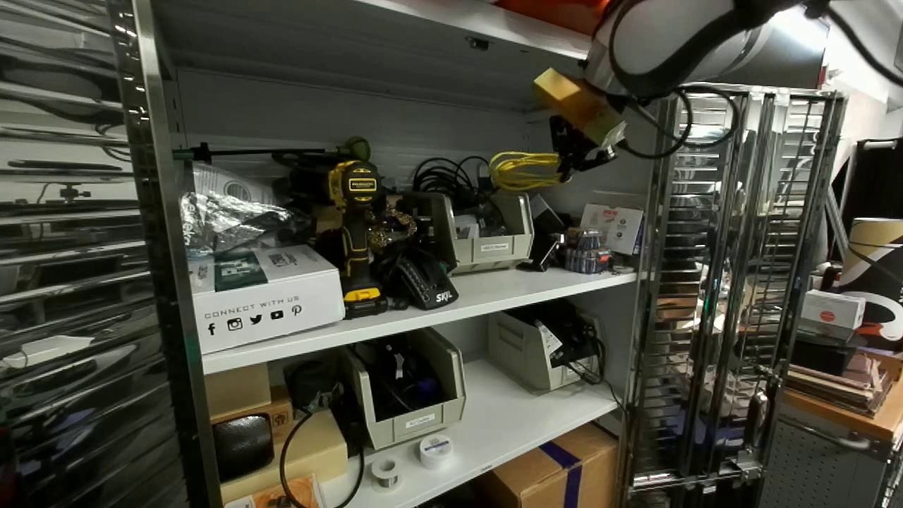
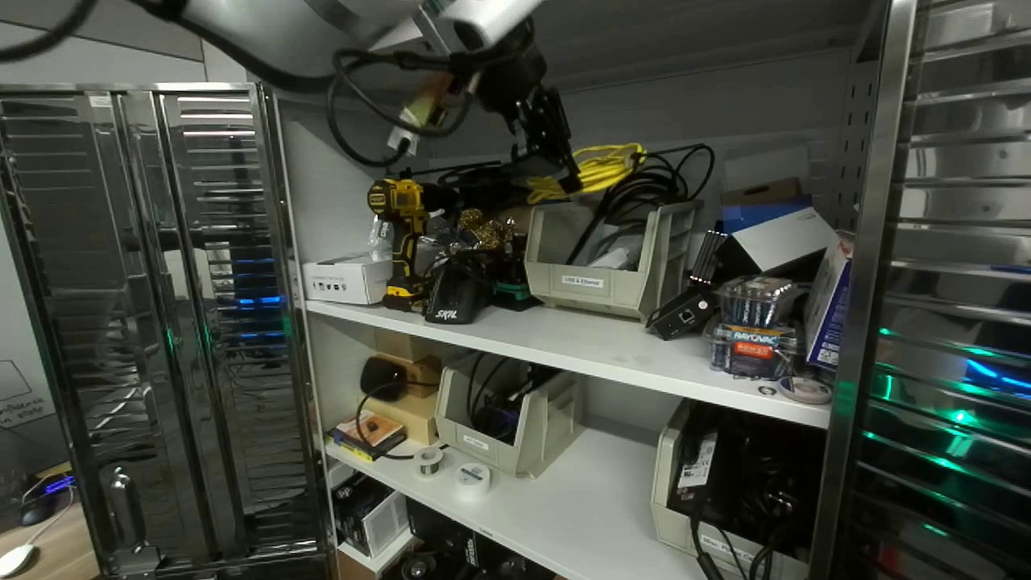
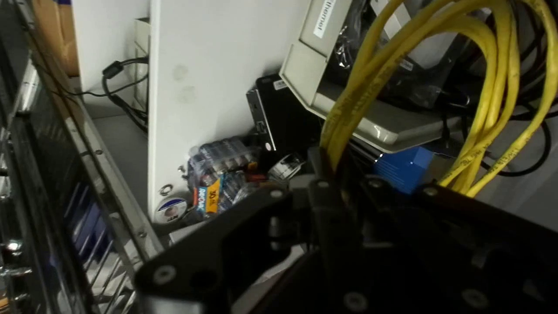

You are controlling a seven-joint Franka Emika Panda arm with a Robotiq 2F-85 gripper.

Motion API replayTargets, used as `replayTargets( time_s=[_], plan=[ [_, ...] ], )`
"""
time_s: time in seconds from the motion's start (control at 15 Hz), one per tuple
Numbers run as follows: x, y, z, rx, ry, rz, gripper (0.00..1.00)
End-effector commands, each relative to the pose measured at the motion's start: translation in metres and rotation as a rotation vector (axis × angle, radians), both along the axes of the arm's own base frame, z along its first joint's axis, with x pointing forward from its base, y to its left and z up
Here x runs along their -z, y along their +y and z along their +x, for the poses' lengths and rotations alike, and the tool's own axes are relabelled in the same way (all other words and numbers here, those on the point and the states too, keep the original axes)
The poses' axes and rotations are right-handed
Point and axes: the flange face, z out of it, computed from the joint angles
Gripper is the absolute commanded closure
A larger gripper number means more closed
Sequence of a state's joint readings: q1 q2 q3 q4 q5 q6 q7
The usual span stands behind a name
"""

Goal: Pick up the yellow cable and put it in the box.

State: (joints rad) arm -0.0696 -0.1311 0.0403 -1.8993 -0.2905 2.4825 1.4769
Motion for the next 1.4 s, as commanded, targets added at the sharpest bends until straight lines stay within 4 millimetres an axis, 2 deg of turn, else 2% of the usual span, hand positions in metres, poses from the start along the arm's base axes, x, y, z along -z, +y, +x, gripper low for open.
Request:
replayTargets(
  time_s=[0.0,0.2,0.4,0.53,0.6,0.67,0.73,0.87,1.07,1.27,1.33],
  plan=[
    [0.022,0.014,0.056,0.05,-0.148,-0.018,0.93],
    [0.039,0.031,0.096,0.081,-0.25,-0.052,0.93],
    [0.041,0.048,0.131,0.127,-0.346,-0.066,0.94],
    [0.044,0.057,0.147,0.137,-0.352,-0.094,0.92],
    [0.048,0.059,0.153,0.14,-0.327,-0.104,0.67],
    [0.049,0.059,0.157,0.144,-0.316,-0.119,0.66],
    [0.049,0.06,0.159,0.148,-0.3,-0.115,0.61],
    [0.043,0.06,0.157,0.157,-0.28,-0.091,0.45],
    [0.026,0.057,0.137,0.145,-0.229,-0.022,0.23],
    [0.031,0.058,0.101,0.068,-0.1,0.049,0.01],
    [0.036,0.061,0.083,0.033,-0.043,0.07,0.0]
  ],
)
